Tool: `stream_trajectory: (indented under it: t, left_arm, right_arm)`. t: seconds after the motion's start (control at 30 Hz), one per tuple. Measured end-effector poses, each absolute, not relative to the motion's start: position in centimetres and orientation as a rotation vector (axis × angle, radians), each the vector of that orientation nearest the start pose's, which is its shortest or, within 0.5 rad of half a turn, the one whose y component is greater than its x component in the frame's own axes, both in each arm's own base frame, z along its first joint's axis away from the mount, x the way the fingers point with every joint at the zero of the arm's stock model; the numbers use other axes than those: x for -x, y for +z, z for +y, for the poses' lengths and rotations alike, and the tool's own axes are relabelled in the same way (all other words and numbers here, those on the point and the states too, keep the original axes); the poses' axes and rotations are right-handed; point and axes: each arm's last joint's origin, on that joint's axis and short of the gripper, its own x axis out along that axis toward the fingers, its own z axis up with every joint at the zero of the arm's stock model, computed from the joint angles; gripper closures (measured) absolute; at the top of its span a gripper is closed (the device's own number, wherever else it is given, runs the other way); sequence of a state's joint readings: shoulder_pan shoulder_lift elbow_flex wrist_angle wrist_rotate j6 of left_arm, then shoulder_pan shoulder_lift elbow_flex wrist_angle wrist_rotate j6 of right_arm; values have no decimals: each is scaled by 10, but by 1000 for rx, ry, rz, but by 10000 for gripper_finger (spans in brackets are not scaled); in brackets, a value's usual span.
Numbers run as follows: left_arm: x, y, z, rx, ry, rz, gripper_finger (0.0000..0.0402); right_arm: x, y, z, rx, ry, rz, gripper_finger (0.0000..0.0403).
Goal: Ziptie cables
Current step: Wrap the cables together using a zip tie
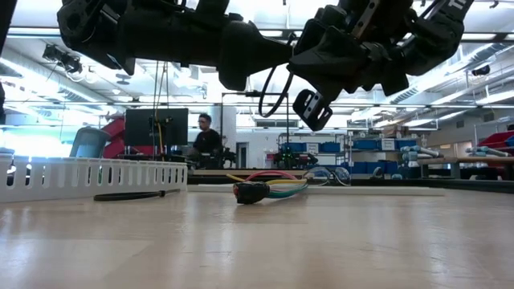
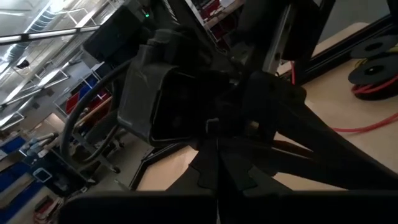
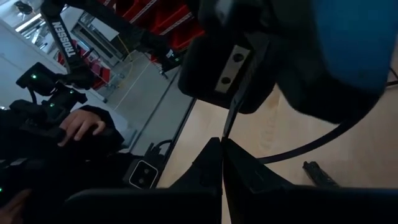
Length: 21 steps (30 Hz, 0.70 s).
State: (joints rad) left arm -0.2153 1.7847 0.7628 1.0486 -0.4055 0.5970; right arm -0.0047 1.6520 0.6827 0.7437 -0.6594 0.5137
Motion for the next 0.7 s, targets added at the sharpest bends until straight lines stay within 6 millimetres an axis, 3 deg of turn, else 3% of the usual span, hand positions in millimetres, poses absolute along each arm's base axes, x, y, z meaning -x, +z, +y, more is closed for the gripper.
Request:
stream_trajectory:
  t: [0.7]
  left_arm:
    - [-345, 183, -58, -582, 188, 65, 401]
  right_arm:
    - [-318, 181, 16, -557, 590, 355, 403]
